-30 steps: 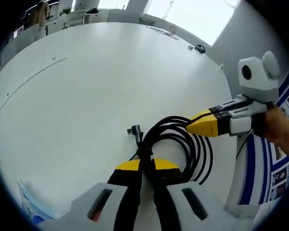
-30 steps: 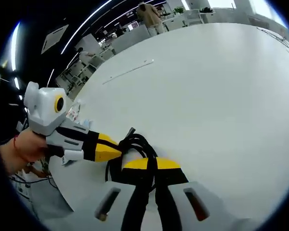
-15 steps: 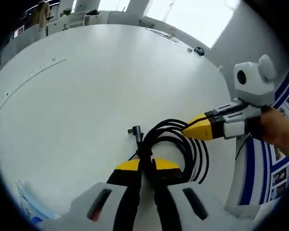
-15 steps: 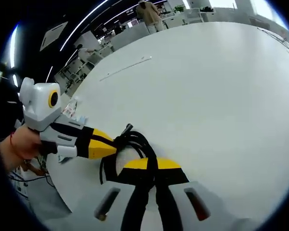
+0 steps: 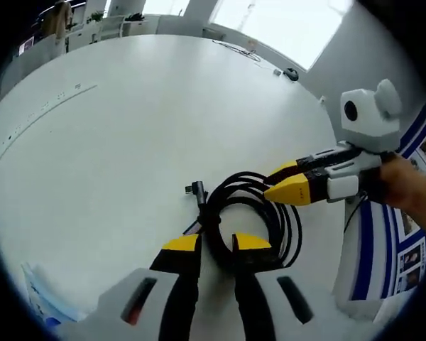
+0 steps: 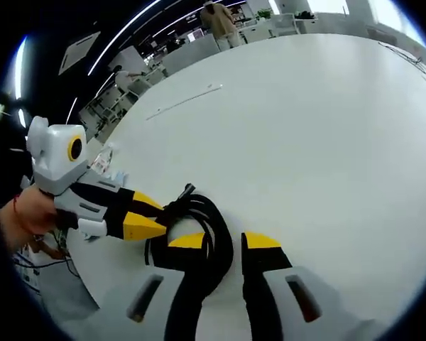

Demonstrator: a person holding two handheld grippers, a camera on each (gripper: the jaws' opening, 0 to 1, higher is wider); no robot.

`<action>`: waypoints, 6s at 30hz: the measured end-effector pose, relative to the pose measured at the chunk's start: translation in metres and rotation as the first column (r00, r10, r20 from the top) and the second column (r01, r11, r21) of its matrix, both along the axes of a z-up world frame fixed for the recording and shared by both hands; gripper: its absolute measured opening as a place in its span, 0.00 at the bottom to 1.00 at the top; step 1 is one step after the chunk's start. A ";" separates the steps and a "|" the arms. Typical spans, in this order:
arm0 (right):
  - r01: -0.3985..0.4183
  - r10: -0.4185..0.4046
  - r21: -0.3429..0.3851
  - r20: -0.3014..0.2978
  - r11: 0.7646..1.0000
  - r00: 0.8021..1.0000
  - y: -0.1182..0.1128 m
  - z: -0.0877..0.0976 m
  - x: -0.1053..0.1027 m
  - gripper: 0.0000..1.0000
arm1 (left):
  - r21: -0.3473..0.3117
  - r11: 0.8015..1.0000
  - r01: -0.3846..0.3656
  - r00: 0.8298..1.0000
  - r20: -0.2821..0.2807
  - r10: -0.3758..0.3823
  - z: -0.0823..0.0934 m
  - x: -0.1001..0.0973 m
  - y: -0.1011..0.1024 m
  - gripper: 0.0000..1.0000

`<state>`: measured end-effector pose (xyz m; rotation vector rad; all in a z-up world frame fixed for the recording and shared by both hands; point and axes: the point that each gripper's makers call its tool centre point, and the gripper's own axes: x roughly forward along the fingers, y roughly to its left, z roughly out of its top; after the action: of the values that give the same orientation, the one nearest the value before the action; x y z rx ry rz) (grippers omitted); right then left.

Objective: Arrange the tabletop items into an orderly group along one side of the table until the central work area is clear of visible clutter.

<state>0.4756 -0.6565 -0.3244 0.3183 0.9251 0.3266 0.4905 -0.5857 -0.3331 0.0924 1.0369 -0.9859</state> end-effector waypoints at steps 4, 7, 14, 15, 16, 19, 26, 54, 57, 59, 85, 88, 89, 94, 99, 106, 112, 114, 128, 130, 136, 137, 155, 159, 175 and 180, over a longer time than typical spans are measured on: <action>-0.005 0.005 -0.003 0.007 1.000 1.000 0.001 0.002 0.000 0.19 | -0.007 1.000 0.001 1.000 0.014 -0.001 0.004 0.000 0.000 0.23; -0.003 0.003 -0.002 0.014 1.000 1.000 0.001 0.005 0.000 0.22 | -0.005 1.000 0.000 1.000 0.025 0.000 0.006 0.002 0.001 0.29; 0.001 -0.001 0.010 0.035 1.000 0.999 0.003 0.015 0.002 0.25 | -0.010 1.000 -0.017 0.999 0.034 0.018 0.011 0.003 0.007 0.37; 0.000 -0.001 0.011 0.037 1.000 0.999 0.003 0.016 0.002 0.26 | -0.010 1.000 -0.020 0.999 0.034 0.020 0.012 0.003 0.007 0.38; 0.000 0.000 0.011 0.039 1.000 0.999 0.004 0.017 0.002 0.26 | -0.009 1.000 -0.021 0.999 0.035 0.021 0.013 0.003 0.008 0.39; -0.006 0.005 0.010 0.048 1.000 0.999 0.006 0.021 0.003 0.27 | -0.013 0.999 -0.032 0.998 0.045 0.033 0.018 0.004 0.012 0.42; -0.025 0.024 0.003 0.066 1.000 0.998 0.014 0.030 0.002 0.31 | -0.011 0.998 -0.060 0.995 0.081 0.061 0.027 0.009 0.022 0.50; -0.118 0.120 -0.025 0.181 0.993 0.976 0.059 0.080 0.005 0.46 | -0.051 0.970 -0.236 0.953 0.181 0.242 0.087 0.022 0.106 0.78; -0.133 0.135 -0.024 0.194 0.991 0.972 0.070 0.086 0.004 0.46 | -0.052 0.966 -0.252 0.946 0.197 0.258 0.095 0.021 0.119 0.79; -0.139 0.140 -0.018 0.202 0.990 0.969 0.078 0.092 0.003 0.46 | -0.060 0.962 -0.267 0.940 0.203 0.274 0.101 0.020 0.128 0.79; -0.295 0.288 -0.021 0.292 0.955 0.912 0.177 0.139 0.004 0.46 | -0.103 0.875 -0.473 0.840 0.246 0.483 0.145 -0.002 0.263 0.80; -0.316 0.311 -0.029 0.295 0.948 0.904 0.185 0.140 0.006 0.46 | -0.110 0.863 -0.494 0.827 0.248 0.505 0.146 -0.003 0.273 0.80; -0.325 0.319 -0.029 0.296 0.945 0.900 0.189 0.141 0.008 0.46 | -0.112 0.856 -0.504 0.820 0.249 0.515 0.147 -0.004 0.278 0.80; -0.362 0.355 -0.037 0.304 0.932 0.884 0.204 0.145 0.013 0.45 | -0.120 0.832 -0.542 0.795 0.247 0.553 0.149 -0.008 0.294 0.79; -0.407 0.400 -0.041 0.303 0.912 0.865 0.225 0.146 0.018 0.46 | -0.122 0.805 -0.580 0.767 0.250 0.591 0.150 -0.015 0.315 0.78; -0.475 0.466 -0.050 0.304 0.879 0.831 0.256 0.147 0.026 0.45 | -0.131 0.760 -0.637 0.721 0.246 0.647 0.146 -0.025 0.342 0.74; -0.530 0.523 -0.064 0.300 0.846 0.798 0.279 0.146 0.034 0.45 | -0.128 0.729 -0.672 0.694 0.232 0.681 0.138 -0.035 0.356 0.74; -0.545 0.538 -0.067 0.299 0.836 0.788 0.286 0.145 0.036 0.45 | -0.132 0.713 -0.688 0.681 0.220 0.698 0.135 -0.038 0.361 0.73; -0.626 0.624 -0.081 0.243 0.776 0.742 0.319 0.116 0.048 0.44 | -0.123 0.664 -0.738 0.641 0.183 0.746 0.110 -0.050 0.370 0.63; -0.635 0.636 -0.090 0.234 0.767 0.735 0.322 0.112 0.051 0.43 | -0.124 0.660 -0.741 0.638 0.175 0.750 0.106 -0.051 0.369 0.62; -0.646 0.650 -0.094 0.207 0.757 0.731 0.331 0.098 0.064 0.42 | -0.126 0.650 -0.749 0.633 0.153 0.759 0.095 -0.048 0.366 0.58; -0.647 0.651 -0.093 0.204 0.757 0.731 0.332 0.096 0.065 0.42 | -0.125 0.650 -0.749 0.634 0.149 0.759 0.092 -0.047 0.365 0.57; -0.664 0.668 -0.076 0.099 0.744 0.737 0.340 0.035 0.082 0.36 | -0.107 0.598 -0.794 0.595 0.060 0.801 0.048 -0.029 0.360 0.40; -0.667 0.672 -0.078 0.085 0.740 0.736 0.340 0.026 0.083 0.34 | -0.092 0.584 -0.807 0.583 0.042 0.812 0.038 -0.027 0.362 0.35; -0.675 0.678 -0.078 0.027 0.734 0.734 0.340 -0.001 0.080 0.10 | -0.048 0.562 -0.826 0.563 0.006 0.827 0.014 -0.022 0.363 0.17; -0.677 0.679 -0.061 0.019 0.734 0.734 0.342 0.003 0.073 0.01 | -0.040 0.574 -0.818 0.574 0.009 0.819 0.011 -0.023 0.362 0.10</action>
<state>0.5484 -0.3143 -0.3218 -0.0955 0.9859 0.9865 0.4672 -0.2241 -0.3225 -0.3895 0.8825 -0.1244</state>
